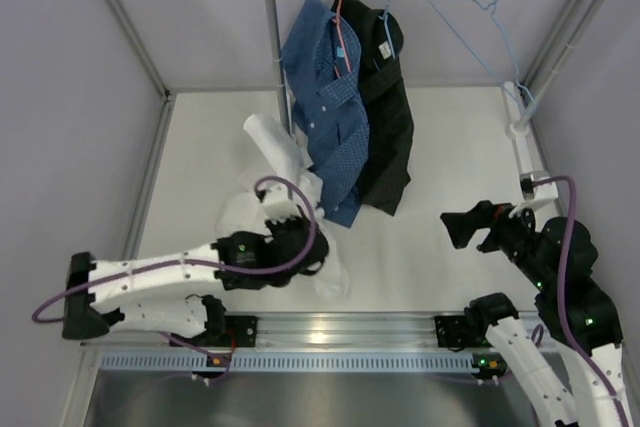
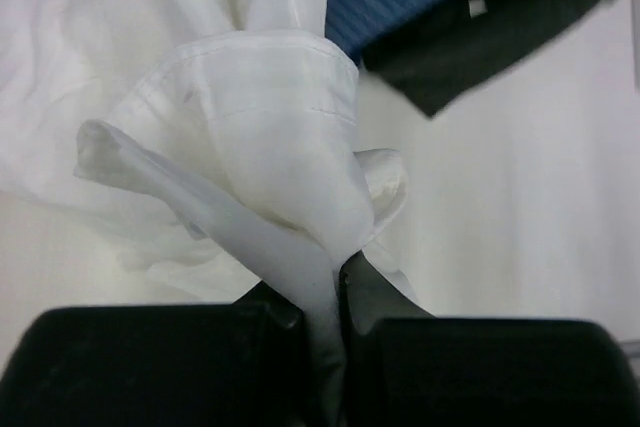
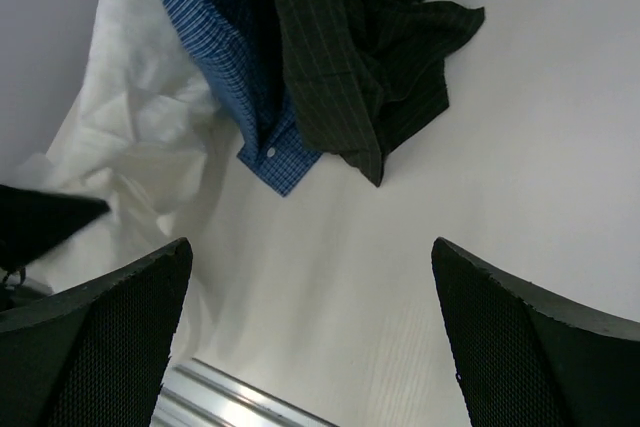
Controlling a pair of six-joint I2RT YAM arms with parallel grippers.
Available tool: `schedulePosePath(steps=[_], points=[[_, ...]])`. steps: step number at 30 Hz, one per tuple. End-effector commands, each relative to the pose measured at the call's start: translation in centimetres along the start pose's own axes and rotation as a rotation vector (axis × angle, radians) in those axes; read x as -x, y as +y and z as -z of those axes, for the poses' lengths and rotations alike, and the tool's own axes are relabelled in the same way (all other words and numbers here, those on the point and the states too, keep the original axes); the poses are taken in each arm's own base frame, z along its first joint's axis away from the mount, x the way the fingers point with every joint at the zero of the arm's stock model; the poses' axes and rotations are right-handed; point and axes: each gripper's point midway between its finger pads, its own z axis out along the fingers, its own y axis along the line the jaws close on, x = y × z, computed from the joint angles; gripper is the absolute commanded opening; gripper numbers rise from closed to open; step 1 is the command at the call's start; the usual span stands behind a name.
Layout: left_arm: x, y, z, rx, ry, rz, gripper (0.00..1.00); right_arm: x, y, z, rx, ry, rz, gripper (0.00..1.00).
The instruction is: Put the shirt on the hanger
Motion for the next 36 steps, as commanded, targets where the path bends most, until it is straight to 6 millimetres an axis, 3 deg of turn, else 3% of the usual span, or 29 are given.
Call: schedulePosePath(steps=[1, 2, 3, 4, 6, 7, 9, 10, 14, 19, 20, 21, 23, 24, 27, 29, 31, 33, 35, 36], points=[[-6.3, -3.7, 1.8, -0.069, 0.023, 0.053, 0.04, -0.7, 2.5, -0.3, 0.155, 0.034, 0.025, 0.99], [-6.6, -4.6, 2.2, -0.086, -0.008, 0.041, 0.06, -1.5, 3.7, -0.2, 0.235, 0.068, 0.027, 0.99], [-7.0, -6.8, 3.3, -0.123, -0.003, 0.058, 0.16, -1.9, 4.2, -0.3, 0.275, 0.081, 0.025, 0.99], [-9.3, -7.8, 3.4, -0.128, 0.010, -0.009, 0.22, -2.9, 4.3, -0.7, 0.296, 0.114, 0.013, 0.99], [-9.9, -10.6, 3.8, -0.149, 0.038, -0.046, 0.35, -3.6, 4.1, -1.0, 0.289, 0.139, -0.010, 0.99], [-10.9, -11.2, 3.4, -0.140, 0.042, -0.091, 0.55, -3.8, 3.6, -1.3, 0.260, 0.138, -0.018, 0.99], [-11.0, -12.2, 3.4, -0.151, 0.043, -0.160, 0.90, -3.7, 2.4, -1.6, 0.190, 0.120, -0.026, 0.99], [-10.5, -13.6, 3.7, -0.166, 0.040, -0.167, 0.98, -3.9, 2.0, -1.7, 0.168, 0.126, -0.030, 1.00], [-7.9, -15.2, 3.1, -0.201, 0.073, -0.334, 0.98, -5.6, 1.5, -2.8, 0.155, 0.205, -0.055, 0.99], [-1.1, -10.2, 2.4, -0.153, 0.019, -0.185, 0.98, -8.4, 1.7, -4.3, 0.201, 0.276, -0.111, 0.99], [-1.9, -7.9, 1.4, -0.116, 0.039, -0.199, 0.98, -8.4, 2.1, -4.7, 0.233, 0.271, -0.118, 0.99], [-1.0, -6.2, 0.3, -0.078, 0.039, -0.172, 0.98, -8.9, 2.1, -5.1, 0.235, 0.283, -0.145, 0.99], [-1.6, -3.4, -0.1, -0.050, 0.071, -0.170, 0.98, -10.3, 1.5, -6.4, 0.204, 0.322, -0.181, 0.99], [-1.3, -2.6, 0.0, -0.048, 0.065, -0.141, 0.98, -11.8, 0.6, -7.2, 0.152, 0.357, -0.209, 0.99], [-2.4, -0.5, -0.1, -0.033, 0.084, -0.135, 0.98, -13.8, -0.1, -8.3, 0.083, 0.397, -0.211, 0.99], [-2.8, 0.0, -0.1, -0.029, 0.095, -0.144, 0.98, -16.0, -1.2, -9.3, 0.003, 0.450, -0.205, 0.99], [-3.2, 0.5, -0.2, -0.024, 0.106, -0.157, 0.98, -17.6, 0.0, -10.2, 0.051, 0.481, -0.187, 0.97], [-3.5, 0.6, -0.3, -0.019, 0.113, -0.160, 0.98, -19.9, 0.7, -11.0, 0.038, 0.538, -0.142, 0.84], [-3.5, 0.6, -0.3, -0.021, 0.114, -0.162, 0.98, -20.5, -0.3, -12.4, -0.053, 0.513, -0.087, 0.76], [-3.6, 0.6, -0.2, -0.024, 0.120, -0.166, 0.98, -20.7, 0.3, -12.5, -0.042, 0.513, -0.068, 0.73]])
